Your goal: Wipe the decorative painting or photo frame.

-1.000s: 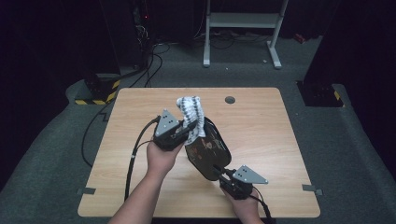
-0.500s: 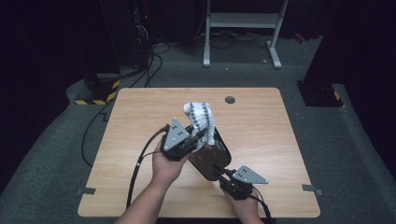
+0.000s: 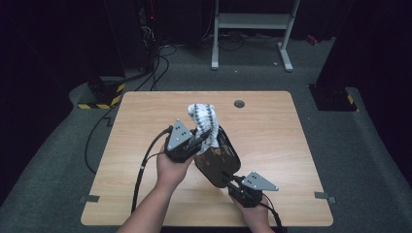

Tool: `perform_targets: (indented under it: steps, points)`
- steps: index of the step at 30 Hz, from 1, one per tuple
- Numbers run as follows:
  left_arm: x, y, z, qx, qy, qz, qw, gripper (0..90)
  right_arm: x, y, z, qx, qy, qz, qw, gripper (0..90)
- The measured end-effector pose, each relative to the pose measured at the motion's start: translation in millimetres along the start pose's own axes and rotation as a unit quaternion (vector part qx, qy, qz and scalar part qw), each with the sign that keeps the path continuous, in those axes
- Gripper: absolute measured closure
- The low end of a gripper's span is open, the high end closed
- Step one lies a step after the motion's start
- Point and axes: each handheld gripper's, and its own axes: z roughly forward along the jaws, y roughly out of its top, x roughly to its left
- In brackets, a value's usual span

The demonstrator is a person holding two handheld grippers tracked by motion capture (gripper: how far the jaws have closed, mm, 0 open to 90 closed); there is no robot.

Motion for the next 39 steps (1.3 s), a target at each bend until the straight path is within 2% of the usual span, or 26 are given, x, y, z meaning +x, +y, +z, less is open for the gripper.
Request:
perform_targets:
  steps: [1,3,4,6,12,15,18,21,24,26,30,32,34,37,39]
  points:
    - [4.2,-1.8,1.4,0.003,0.008,-0.005,1.0000,75.8,0.2,0.1,0.1,0.000,-0.001,0.000,1.0000,78.3]
    - [13.6,-6.5,4.8,0.021,0.033,0.001,0.9993,75.8,0.3,-0.1,0.1,0.000,0.000,-0.001,1.0000,78.3]
    - [16.3,-9.1,6.8,0.028,0.038,0.000,0.9989,75.8,0.6,-0.2,0.4,-0.002,-0.002,-0.002,1.0000,78.4]
    - [18.9,-13.4,7.3,0.030,0.036,-0.009,0.9989,75.8,0.6,-0.2,0.6,-0.002,-0.002,-0.002,1.0000,78.4]
    - [16.8,-15.2,3.0,0.022,0.032,-0.010,0.9992,75.8,2.1,-0.5,0.5,-0.003,-0.005,-0.004,1.0000,77.3]
    - [18.3,-15.3,2.5,0.023,0.034,-0.011,0.9991,75.8,2.7,-4.5,0.9,0.011,0.000,-0.004,0.9999,73.5]
    - [18.8,-16.6,3.4,0.025,0.031,-0.014,0.9991,75.8,2.0,-9.6,0.7,0.021,0.004,-0.005,0.9998,75.2]
    - [15.0,-18.2,4.0,0.027,0.026,-0.011,0.9992,75.8,0.8,-10.0,0.8,0.021,0.001,-0.005,0.9998,78.0]
    - [7.3,-18.3,1.9,0.023,0.015,-0.010,0.9996,75.9,0.4,-9.8,0.8,0.022,-0.001,-0.003,0.9998,78.4]
    - [-1.5,-17.2,0.3,0.021,-0.001,-0.002,0.9998,75.9,0.6,-10.1,1.1,0.024,-0.003,-0.002,0.9997,78.4]
    - [-32.3,-14.8,-2.5,0.013,-0.045,0.018,0.9987,75.9,0.5,-9.7,1.7,0.025,-0.004,-0.002,0.9997,78.4]
    - [-48.7,-14.1,-3.6,0.008,-0.065,0.032,0.9973,75.9,0.5,-9.6,1.8,0.026,-0.005,-0.001,0.9996,78.3]
    - [-63.6,-14.1,-4.4,0.002,-0.085,0.035,0.9958,75.9,0.2,-9.4,1.5,0.026,-0.006,0.001,0.9996,78.3]
    - [-77.5,-14.3,-5.3,-0.001,-0.093,0.049,0.9944,75.8,-0.4,-9.3,1.0,0.027,-0.005,0.001,0.9996,78.3]
    - [-75.7,-14.9,-5.0,-0.002,-0.094,0.051,0.9943,75.9,-0.8,-9.2,0.8,0.028,-0.004,0.002,0.9996,78.3]
